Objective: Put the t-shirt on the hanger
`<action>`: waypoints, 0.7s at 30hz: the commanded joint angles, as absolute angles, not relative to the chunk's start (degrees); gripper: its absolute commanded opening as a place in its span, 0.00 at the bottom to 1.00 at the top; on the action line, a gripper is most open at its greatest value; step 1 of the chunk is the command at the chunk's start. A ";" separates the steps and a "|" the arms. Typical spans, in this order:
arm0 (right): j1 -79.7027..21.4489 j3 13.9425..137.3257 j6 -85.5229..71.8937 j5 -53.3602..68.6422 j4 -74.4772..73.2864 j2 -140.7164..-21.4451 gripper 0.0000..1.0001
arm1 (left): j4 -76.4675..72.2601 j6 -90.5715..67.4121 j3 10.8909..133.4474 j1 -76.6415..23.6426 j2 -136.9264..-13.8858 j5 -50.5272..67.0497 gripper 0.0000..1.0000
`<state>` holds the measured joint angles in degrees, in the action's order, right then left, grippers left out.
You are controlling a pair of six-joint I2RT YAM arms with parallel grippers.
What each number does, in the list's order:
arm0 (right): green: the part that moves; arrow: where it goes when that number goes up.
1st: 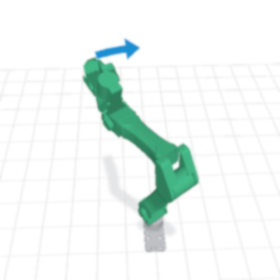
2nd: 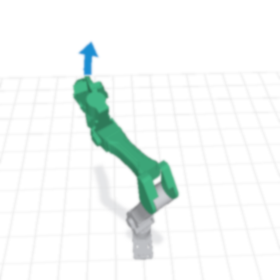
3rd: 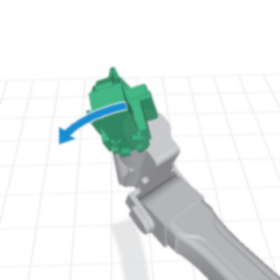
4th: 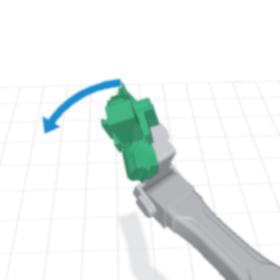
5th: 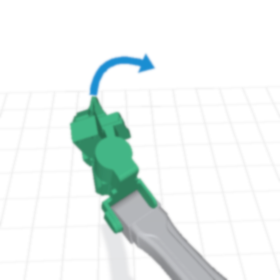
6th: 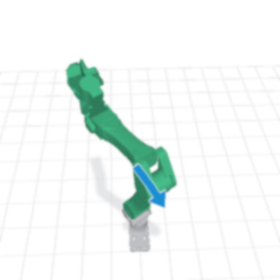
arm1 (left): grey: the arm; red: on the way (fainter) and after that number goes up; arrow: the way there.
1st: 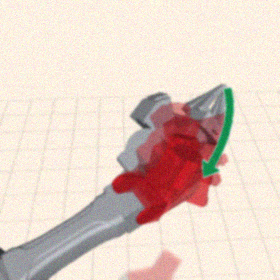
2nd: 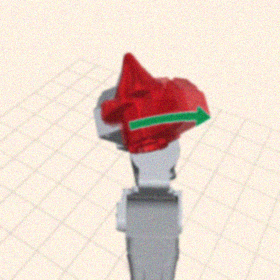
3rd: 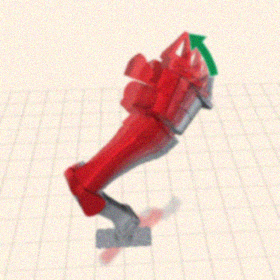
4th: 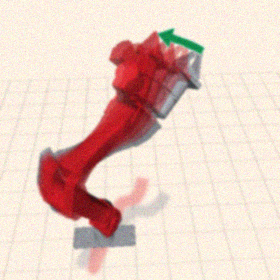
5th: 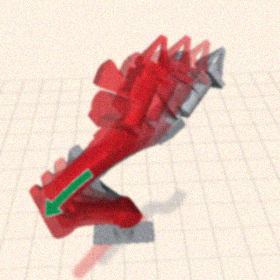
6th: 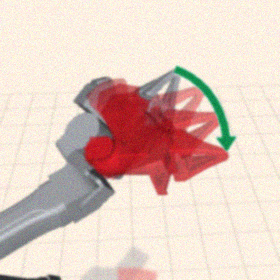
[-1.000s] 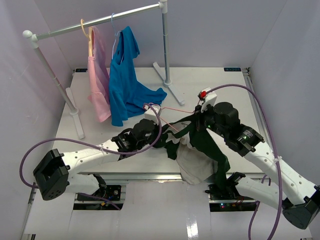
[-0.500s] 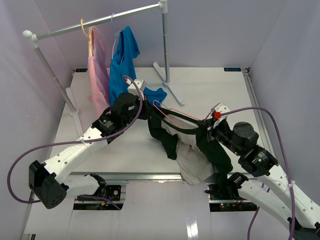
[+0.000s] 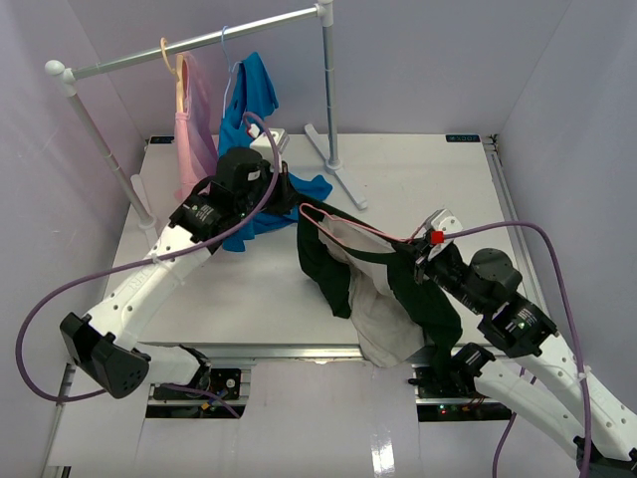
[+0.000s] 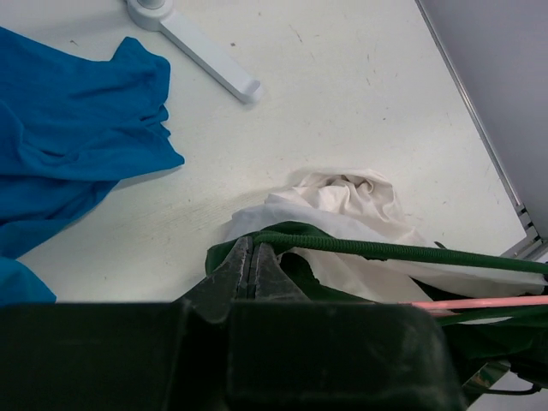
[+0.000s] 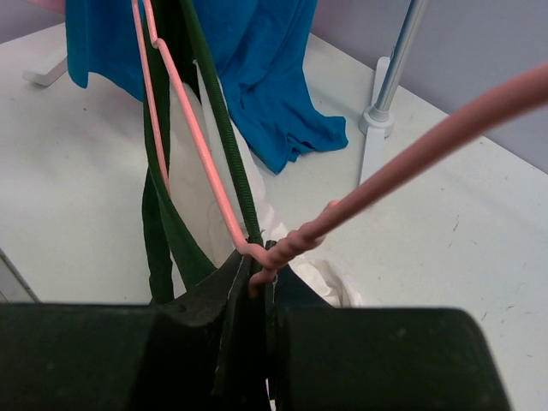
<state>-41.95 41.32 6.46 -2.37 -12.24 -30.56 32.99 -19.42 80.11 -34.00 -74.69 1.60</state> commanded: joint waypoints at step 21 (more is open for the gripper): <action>-41.48 46.93 6.51 -11.43 -16.00 -35.52 0.08 | 38.93 -10.55 80.79 -28.04 -72.06 -5.77 0.00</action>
<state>-42.04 44.60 6.09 -5.71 -14.01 -36.84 39.65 -13.70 83.23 -30.59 -74.84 8.73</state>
